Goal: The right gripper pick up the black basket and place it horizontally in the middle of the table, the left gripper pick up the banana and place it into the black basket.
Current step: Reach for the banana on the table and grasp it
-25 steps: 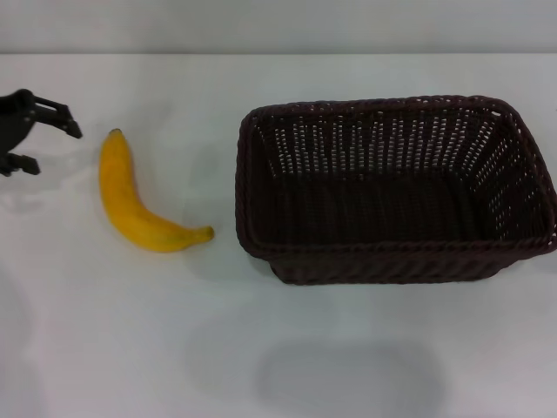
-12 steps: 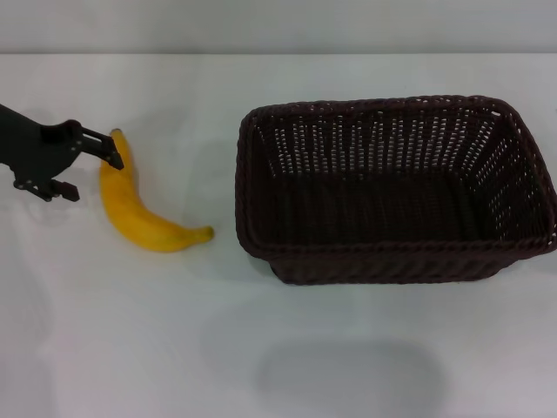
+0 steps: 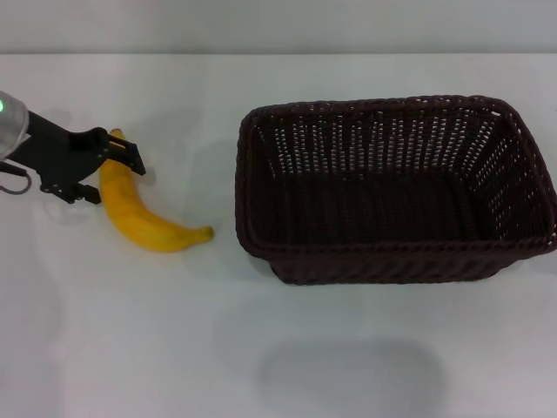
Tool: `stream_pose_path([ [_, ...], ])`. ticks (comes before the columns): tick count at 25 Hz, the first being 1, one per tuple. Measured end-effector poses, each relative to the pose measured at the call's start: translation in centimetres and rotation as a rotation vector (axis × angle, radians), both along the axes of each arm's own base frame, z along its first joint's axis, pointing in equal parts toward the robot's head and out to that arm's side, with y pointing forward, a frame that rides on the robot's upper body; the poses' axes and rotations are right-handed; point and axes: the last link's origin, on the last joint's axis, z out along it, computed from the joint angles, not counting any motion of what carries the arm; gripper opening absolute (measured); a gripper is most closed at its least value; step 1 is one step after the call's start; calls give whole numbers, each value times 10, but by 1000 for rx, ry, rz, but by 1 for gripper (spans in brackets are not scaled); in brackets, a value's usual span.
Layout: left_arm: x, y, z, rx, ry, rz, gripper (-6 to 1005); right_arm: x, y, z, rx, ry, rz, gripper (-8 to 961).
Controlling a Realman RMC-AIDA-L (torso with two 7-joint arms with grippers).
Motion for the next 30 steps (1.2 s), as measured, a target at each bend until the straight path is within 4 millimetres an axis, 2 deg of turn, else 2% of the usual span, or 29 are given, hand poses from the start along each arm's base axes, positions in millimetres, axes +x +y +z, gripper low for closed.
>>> stream_pose_path([
  [8,-1,-6,-11,-23,-14,19,815,1,-1,0,0,2,-8,703],
  [16,-1,-10,-10,-43,-29,43,810,1,1,0,1,-2,-7,703],
  [22,1,-10,-10,-60,-25,20,612,0,1,1,1,-3,-6,703],
  [26,3,-5,-1,-47,-10,-13,511,0,1,0,1,-3,-6,703],
  [29,11,6,24,9,-9,-50,510,2,-2,2,4,-5,-10,703],
  [30,11,6,24,9,-9,-50,510,3,-3,2,7,-5,-11,703],
])
